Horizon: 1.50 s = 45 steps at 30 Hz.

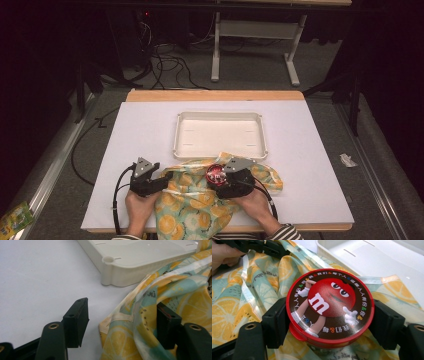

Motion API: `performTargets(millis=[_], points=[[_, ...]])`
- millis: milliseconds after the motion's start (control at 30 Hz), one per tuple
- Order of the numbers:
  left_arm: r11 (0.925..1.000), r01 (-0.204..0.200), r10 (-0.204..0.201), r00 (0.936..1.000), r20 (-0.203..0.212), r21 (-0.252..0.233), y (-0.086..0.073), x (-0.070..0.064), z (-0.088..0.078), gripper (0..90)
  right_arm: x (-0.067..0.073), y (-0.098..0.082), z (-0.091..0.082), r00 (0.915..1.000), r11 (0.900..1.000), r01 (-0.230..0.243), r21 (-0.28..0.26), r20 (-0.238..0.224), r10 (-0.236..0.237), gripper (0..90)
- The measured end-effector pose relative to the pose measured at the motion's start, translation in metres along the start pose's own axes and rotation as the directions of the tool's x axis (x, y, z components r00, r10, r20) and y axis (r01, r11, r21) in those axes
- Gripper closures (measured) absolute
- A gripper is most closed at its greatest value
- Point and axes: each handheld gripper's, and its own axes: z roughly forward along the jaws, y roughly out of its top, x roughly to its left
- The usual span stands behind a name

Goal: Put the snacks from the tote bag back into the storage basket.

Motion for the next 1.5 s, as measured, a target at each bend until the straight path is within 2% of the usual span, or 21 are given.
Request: performTargets(millis=[333, 1500], points=[[1.0, -0.001, 0.001, 1.0, 0.001, 0.002, 0.0, 0.0, 0.0, 37.0, -0.004, 0.0, -0.009, 0.9998, 1.0, -0.018, -0.013, -0.001, 0.018, 26.0], [1.0, -0.001, 0.001, 1.0, 0.006, 0.001, 0.0, 0.0, 0.0, 37.0, -0.017, 0.001, -0.043, 0.9996, 0.999, -0.023, -0.046, 0.017, 0.024, 26.0]])
